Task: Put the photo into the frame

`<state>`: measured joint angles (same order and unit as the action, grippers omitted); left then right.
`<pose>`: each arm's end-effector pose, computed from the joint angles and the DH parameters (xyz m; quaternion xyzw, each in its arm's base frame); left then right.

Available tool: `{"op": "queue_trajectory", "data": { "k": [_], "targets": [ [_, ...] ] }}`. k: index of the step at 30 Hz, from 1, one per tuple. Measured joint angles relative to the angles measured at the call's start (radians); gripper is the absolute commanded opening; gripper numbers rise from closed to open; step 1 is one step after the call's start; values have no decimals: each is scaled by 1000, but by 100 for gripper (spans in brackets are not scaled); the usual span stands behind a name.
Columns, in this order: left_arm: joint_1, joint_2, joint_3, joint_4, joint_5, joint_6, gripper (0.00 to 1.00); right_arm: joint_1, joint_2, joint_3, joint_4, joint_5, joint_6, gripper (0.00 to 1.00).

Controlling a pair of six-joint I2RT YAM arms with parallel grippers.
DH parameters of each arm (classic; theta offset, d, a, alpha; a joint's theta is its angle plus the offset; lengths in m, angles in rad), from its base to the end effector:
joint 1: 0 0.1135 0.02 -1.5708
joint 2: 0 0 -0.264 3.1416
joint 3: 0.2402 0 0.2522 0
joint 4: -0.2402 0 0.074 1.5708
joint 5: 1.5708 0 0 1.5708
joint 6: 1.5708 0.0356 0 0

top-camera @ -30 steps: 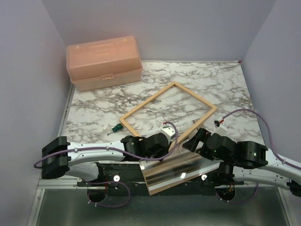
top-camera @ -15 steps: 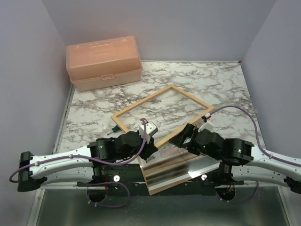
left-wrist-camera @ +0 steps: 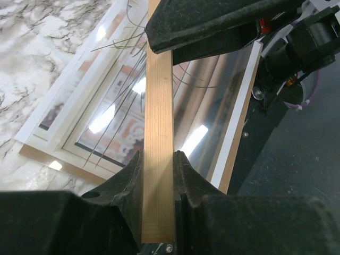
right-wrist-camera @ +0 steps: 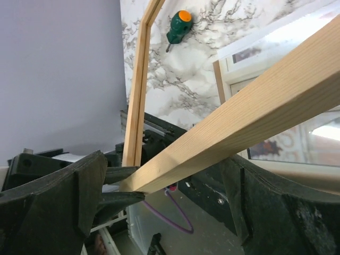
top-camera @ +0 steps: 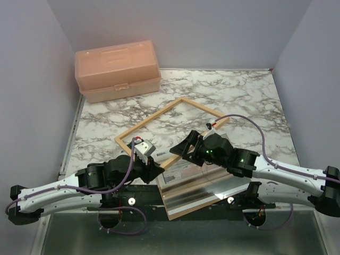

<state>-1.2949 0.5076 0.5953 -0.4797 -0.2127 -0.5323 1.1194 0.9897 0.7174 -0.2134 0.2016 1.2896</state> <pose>0.0423 -0.1217 0.2815 0.2528 0.7892 -0.3837 0.4075 0.1039 0.1979 0.2752 0.1242 0.8445 0.4488 0.2644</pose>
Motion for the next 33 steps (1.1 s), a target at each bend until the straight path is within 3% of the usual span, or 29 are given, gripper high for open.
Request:
{"op": "queue_trajectory", "data": {
  "k": [6,8,15,21,22,23,25,27,29,33],
  "targets": [
    [5,-77,-23,-39,-31,-37,0,-89,88,-9,124,-109,0,87],
    [5,-93,-23,-42,-32,-47,0,-111,91,-27,159,-122,0,80],
    [3,-130,-24,-60,-34,-68,0,-177,40,-110,221,-122,11,77],
    [4,-142,-23,-70,-36,-71,0,-208,45,-130,280,-126,1,30],
    [4,-142,-21,-71,-38,-73,8,-211,55,-130,289,-127,2,24],
    [4,-141,-21,-76,-39,-75,23,-215,66,-127,299,-131,26,19],
    [4,-131,-20,-95,-42,-74,66,-220,102,-95,318,-144,55,14],
    [4,-119,-15,-107,-50,-71,90,-223,144,-47,325,-151,24,10],
    [3,-112,20,-128,-60,-58,98,-225,188,0,324,-161,-21,6],
    [3,-90,128,-162,-91,-47,98,-232,264,95,305,-198,-60,3]
  ]
}}
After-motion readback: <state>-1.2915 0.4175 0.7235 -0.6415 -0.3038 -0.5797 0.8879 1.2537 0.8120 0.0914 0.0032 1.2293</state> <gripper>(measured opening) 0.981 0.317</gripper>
